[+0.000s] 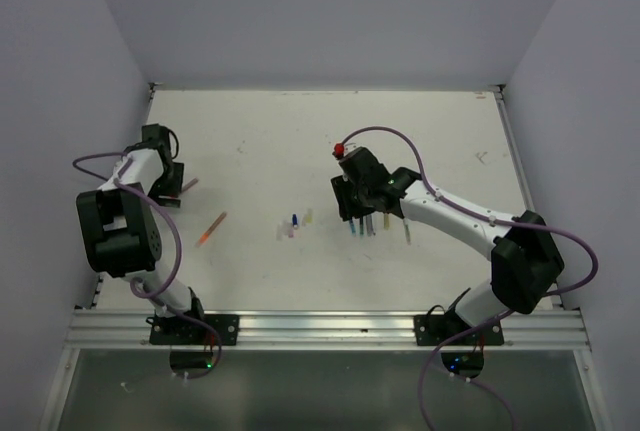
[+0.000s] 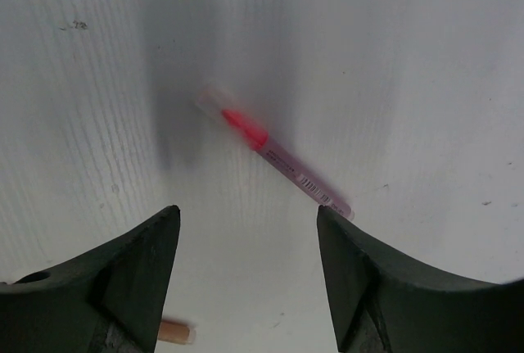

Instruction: Open the pen caps

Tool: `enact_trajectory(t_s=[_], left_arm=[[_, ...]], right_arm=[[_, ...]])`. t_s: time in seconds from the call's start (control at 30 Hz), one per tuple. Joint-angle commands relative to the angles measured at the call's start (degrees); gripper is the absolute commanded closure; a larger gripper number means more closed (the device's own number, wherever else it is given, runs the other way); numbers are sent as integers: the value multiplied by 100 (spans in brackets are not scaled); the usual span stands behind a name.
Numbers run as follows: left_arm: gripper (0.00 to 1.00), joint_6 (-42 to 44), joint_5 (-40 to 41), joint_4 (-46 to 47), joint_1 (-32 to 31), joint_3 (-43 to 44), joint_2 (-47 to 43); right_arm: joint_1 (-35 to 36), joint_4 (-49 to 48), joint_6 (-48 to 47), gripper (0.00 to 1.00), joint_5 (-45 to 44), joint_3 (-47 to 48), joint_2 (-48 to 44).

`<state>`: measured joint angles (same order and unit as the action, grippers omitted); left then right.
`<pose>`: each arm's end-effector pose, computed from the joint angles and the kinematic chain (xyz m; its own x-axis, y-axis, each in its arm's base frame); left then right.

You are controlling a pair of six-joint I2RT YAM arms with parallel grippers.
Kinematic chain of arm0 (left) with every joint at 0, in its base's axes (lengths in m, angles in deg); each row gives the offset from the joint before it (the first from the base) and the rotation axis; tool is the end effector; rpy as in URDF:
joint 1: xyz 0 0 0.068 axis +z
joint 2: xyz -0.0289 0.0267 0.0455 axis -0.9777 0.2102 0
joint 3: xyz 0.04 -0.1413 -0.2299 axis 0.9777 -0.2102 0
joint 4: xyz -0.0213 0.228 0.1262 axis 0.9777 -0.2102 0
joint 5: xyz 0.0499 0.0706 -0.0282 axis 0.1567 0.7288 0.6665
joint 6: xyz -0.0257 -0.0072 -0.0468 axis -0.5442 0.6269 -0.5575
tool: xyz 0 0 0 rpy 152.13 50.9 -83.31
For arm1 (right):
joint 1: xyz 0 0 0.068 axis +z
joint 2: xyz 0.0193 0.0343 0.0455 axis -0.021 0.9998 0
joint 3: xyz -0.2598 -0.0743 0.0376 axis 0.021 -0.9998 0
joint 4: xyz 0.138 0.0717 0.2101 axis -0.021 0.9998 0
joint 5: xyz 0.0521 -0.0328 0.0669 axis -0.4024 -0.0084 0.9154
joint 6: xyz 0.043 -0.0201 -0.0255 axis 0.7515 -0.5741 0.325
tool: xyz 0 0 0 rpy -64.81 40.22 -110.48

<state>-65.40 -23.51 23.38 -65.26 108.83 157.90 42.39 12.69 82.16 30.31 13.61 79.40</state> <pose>0.3120 0.0809 0.1894 0.1445 -0.9303 -0.3372 -0.9712 -0.0680 -0.2286 0.2350 0.2186 0.2470 -0.7806 -0.2580 -0.5693 -0.3931 0.9108 0.1263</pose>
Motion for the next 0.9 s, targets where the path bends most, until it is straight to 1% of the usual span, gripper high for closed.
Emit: enact_trajectory(t_s=[0.0, 0.13, 0.37, 0.43, 0.47, 0.5, 0.67, 0.7, 0.77, 0.8, 0.87], left_arm=[[30, -257, -33, 170, 137, 270, 223], [29, -301, -42, -14, 216, 490, 549], [29, -582, -385, 4, 340, 508, 944], [32, -617, -367, -58, 340, 569, 997], [35, -609, -341, -180, 340, 613, 1076], [43, -600, -315, -242, 340, 700, 1103], [62, -416, -306, -348, 340, 684, 1182], [72, -346, -306, -339, 340, 649, 1165], [81, -171, -367, -165, 322, 500, 1103], [90, -126, -385, -137, 313, 447, 1077], [100, 93, -429, 46, 304, 288, 971]], right_arm=[[0, -138, -126, 54, 46, 4, -58], [0, -147, -126, 54, 38, -22, -84], [9, -147, -135, 54, 29, -4, -23], [9, -121, -126, 54, -6, 13, -14], [9, -103, -126, 54, -15, 22, -40], [0, -77, -126, 54, -24, 39, -49], [9, 11, -100, 54, -94, 119, -111], [0, 46, -91, 54, -138, 171, -128], [0, 108, -56, 54, -147, 206, -163], [9, 125, -47, 54, -182, 207, -224], [0, 221, -21, 54, -217, 224, -260]])
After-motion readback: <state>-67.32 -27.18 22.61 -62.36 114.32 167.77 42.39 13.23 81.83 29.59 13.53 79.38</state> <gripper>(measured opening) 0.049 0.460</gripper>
